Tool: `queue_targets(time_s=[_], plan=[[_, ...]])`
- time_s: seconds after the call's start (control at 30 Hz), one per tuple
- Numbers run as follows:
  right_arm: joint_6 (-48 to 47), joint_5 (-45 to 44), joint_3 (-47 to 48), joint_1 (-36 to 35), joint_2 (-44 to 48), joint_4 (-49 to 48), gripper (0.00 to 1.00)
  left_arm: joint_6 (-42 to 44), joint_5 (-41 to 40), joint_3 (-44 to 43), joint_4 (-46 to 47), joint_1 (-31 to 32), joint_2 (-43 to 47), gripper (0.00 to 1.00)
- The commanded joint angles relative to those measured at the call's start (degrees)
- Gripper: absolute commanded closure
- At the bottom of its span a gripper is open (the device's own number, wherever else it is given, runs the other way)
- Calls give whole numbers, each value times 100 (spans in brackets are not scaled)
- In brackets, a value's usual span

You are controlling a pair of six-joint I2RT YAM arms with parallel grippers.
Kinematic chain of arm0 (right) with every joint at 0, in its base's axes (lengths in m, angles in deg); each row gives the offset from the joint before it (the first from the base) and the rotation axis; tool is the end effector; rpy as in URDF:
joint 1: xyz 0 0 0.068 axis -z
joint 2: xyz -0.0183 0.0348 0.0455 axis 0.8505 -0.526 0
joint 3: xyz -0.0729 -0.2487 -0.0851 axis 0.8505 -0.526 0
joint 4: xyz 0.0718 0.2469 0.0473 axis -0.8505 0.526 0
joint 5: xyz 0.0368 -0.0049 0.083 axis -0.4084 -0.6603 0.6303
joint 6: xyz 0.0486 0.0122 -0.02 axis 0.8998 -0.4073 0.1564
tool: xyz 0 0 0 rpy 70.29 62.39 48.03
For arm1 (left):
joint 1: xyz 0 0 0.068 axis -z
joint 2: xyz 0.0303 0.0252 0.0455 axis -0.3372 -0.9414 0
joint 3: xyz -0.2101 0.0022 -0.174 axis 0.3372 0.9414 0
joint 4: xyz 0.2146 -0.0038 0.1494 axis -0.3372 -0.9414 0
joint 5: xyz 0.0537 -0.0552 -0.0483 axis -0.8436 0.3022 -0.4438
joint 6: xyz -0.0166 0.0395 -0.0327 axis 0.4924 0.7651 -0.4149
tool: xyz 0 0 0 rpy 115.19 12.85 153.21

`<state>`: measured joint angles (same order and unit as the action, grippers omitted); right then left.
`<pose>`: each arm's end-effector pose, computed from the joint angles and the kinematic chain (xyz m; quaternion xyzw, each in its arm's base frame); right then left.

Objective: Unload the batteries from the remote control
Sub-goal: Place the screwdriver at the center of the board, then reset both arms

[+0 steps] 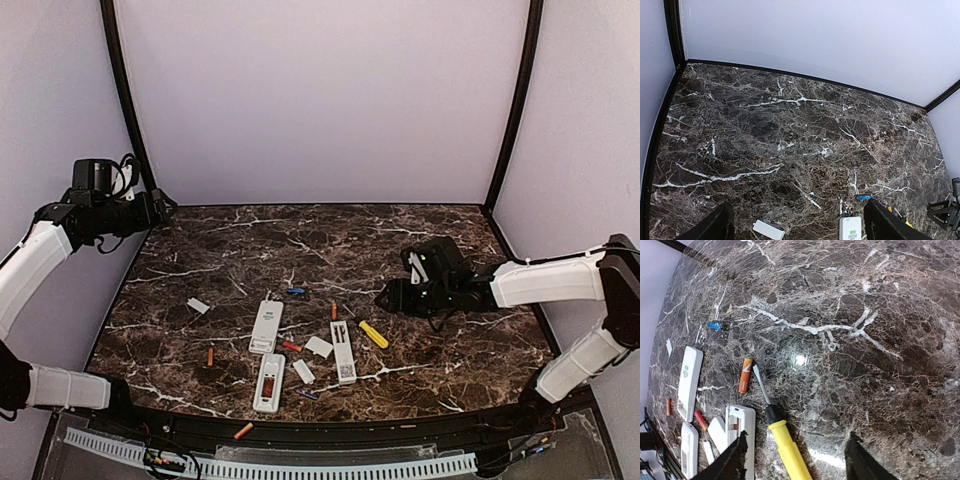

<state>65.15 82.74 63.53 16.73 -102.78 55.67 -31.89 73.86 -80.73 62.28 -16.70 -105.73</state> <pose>0.2175 0.1962 0.1798 -0.0190 0.9197 0.2839 0.2704 0.2507 -0.0201 0.3530 -0.0496 0.8457 -0.1739 0.5021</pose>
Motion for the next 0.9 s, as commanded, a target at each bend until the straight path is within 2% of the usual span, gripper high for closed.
queue_targets(time_s=[0.0,0.17,0.23,0.33,0.43,0.53,0.6,0.73,0.87], plan=[[-174,-168,-34,15,223,160,29,89,-80,77,28,-2,91,11],[-485,-785,269,17,434,666,13,-144,-301,51,23,-17,141,3],[-738,-1207,423,51,499,863,3,-359,-303,122,180,-19,123,1],[-1146,-1470,592,328,534,885,1,-638,-319,380,652,-11,27,1],[-1491,-1512,685,902,561,739,1,-803,-619,1105,1921,-26,-90,1],[-1869,-1378,646,1581,745,437,1,-738,-538,1537,2857,-378,-406,1],[-2110,-1249,535,2054,927,149,1,-651,-147,1760,3458,-769,-713,1],[-2457,-1177,5,3039,1365,-772,1,-187,-214,2329,4718,-1196,-1111,1],[-2654,-1299,-886,3665,1850,-1967,1,219,-516,3160,5858,-1276,-1172,1]])
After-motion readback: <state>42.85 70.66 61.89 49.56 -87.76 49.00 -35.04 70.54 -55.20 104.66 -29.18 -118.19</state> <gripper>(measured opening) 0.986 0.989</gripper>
